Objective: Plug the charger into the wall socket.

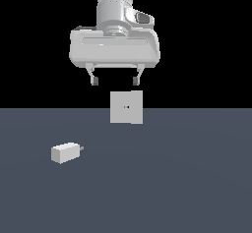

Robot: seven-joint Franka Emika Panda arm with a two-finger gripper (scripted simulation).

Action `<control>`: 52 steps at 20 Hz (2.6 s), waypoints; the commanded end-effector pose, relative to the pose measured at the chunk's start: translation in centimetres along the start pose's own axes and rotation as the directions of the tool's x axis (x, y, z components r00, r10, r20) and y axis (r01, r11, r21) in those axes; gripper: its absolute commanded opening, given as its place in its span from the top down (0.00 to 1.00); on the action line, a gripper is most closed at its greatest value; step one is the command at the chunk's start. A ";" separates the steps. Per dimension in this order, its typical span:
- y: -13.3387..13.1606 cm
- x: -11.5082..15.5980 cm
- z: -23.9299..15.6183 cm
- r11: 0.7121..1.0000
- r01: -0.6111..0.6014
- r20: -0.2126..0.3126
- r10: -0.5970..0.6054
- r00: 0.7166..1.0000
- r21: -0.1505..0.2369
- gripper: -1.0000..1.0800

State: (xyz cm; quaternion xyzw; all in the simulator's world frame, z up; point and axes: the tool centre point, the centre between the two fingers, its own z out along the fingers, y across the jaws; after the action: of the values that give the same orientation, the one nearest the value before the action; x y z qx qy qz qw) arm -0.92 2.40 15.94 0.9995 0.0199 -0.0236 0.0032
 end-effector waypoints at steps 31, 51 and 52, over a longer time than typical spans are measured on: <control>-4.2 -3.1 3.9 0.962 -0.271 -0.218 0.262 0.940 -0.013 0.04; -7.3 -3.9 7.1 0.894 -0.448 -0.363 0.419 0.832 0.005 0.04; -7.5 -3.9 7.3 0.890 -0.456 -0.370 0.426 0.825 0.007 0.04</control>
State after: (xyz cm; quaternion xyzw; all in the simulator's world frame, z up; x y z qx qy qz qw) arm -5.40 9.44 9.07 0.9653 -0.2038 0.1572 0.0444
